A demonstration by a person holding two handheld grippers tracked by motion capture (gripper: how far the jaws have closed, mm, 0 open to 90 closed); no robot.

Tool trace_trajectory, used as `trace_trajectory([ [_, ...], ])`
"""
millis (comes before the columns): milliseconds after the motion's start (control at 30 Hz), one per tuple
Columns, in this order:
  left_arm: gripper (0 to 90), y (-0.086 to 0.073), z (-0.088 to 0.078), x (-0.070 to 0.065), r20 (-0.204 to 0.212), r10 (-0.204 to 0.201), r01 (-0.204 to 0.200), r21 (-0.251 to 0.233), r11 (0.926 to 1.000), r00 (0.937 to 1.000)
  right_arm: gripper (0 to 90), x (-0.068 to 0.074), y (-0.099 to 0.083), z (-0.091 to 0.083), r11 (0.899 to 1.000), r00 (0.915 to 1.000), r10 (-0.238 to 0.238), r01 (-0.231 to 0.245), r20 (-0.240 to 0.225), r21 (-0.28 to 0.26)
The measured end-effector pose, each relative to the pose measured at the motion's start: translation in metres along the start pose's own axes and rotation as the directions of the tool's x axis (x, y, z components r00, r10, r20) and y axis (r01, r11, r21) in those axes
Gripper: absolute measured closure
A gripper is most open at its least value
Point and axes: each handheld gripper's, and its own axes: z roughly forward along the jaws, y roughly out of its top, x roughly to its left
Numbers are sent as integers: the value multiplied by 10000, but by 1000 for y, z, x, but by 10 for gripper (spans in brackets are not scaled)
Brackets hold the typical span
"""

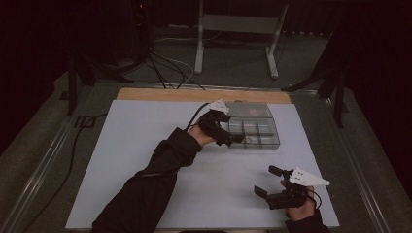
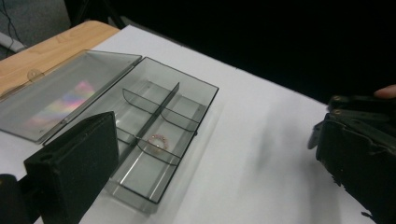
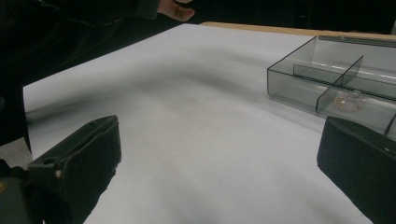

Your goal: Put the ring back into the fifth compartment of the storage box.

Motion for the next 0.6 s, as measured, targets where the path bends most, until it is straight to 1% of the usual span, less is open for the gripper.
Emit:
trace_trajectory([
  [67, 6, -4, -8, 1, -120, 73, -74, -83, 9999, 9999, 0, 0, 0, 0, 10000, 10000, -38, 38, 9, -5],
  [133, 6, -8, -16, 1, -127, -31, 29, -169, 9999, 9999, 0, 0, 0, 0, 10000, 10000, -9, 9, 22, 17],
  [200, 6, -13, -25, 2, -124, -73, 71, -137, 9999, 9999, 0, 0, 0, 0, 10000, 10000, 13, -13, 22, 10],
  [267, 6, -20, -33, 1, -164, -78, 74, -222, 9997, 9998, 0, 0, 0, 0, 10000, 10000, -17, 17, 17, 17],
  [333, 6, -27, -43, 1, -170, -182, 178, -268, 9995, 9997, 0, 0, 0, 0, 10000, 10000, -21, 21, 13, -17],
  [533, 6, -50, -69, 1, -519, -337, 326, -209, 9992, 9981, 0, 0, 0, 1, 10000, 10000, -8, 8, 27, -4],
  [567, 6, -55, -75, 0, -565, -431, 419, -220, 9989, 9975, 0, 1, 0, 0, 10000, 10000, -4, 4, 23, -7],
  [600, 6, -61, -82, 0, -700, -421, 405, -239, 9989, 9967, 0, 1, 0, 0, 10000, 10000, -29, 29, 34, 1],
])
